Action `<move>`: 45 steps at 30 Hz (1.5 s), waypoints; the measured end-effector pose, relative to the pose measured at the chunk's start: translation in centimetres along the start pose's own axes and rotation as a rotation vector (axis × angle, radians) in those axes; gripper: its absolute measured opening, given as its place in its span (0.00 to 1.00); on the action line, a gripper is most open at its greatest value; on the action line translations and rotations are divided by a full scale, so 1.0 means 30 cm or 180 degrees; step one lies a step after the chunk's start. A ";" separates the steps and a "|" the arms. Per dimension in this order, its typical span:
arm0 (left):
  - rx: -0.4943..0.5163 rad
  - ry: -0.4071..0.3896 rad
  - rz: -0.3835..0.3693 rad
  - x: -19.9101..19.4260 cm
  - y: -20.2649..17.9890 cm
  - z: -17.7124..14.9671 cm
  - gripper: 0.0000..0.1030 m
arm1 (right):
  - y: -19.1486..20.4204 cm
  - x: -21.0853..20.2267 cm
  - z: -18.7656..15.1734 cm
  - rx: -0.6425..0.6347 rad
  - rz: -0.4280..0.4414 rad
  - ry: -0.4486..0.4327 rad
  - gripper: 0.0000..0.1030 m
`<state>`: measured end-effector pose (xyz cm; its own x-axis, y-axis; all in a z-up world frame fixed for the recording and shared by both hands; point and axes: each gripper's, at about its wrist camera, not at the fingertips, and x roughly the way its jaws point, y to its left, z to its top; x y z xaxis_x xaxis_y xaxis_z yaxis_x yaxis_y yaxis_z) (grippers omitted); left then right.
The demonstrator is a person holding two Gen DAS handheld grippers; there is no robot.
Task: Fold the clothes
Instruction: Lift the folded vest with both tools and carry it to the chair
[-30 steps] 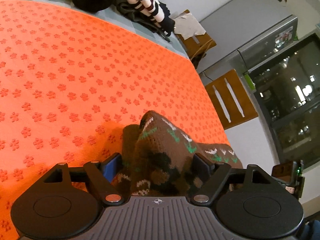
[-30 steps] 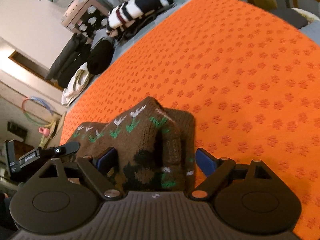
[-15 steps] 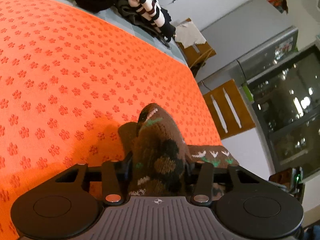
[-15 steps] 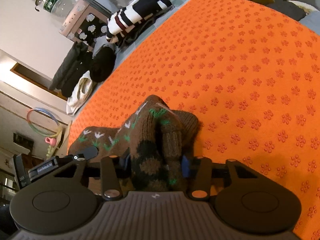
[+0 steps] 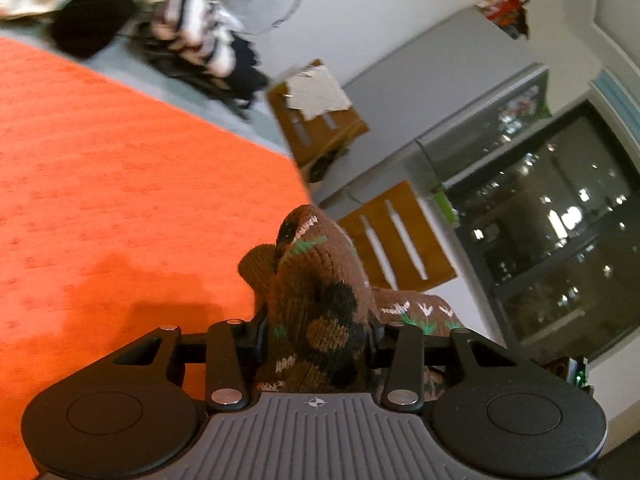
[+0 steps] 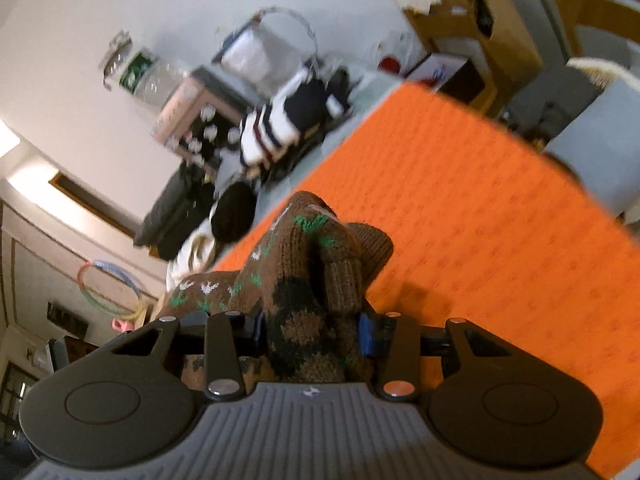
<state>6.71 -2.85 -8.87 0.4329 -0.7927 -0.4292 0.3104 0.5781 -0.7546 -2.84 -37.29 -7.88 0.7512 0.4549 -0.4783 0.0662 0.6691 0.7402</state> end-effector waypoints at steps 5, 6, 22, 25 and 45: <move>0.0155 0.0016 -0.0124 0.205 -0.169 -0.029 0.44 | -0.166 -0.170 0.124 0.0043 -0.0014 -0.0183 0.46; 0.0168 0.0017 -0.0137 0.251 -0.202 -0.041 0.44 | -0.212 -0.206 0.156 0.0054 -0.0012 -0.0204 0.46; 0.0055 -0.0014 -0.0117 1.004 -0.738 -0.315 0.44 | -0.953 -0.686 0.720 0.0024 0.0057 -0.0098 0.46; 0.0098 0.0113 -0.0189 1.150 -0.812 -0.305 0.44 | -1.067 -0.757 0.798 0.0136 0.0014 -0.0228 0.46; 0.1118 0.1395 -0.0611 2.263 -0.793 0.236 0.44 | -1.691 -0.323 1.067 0.1564 -0.0072 -0.1694 0.47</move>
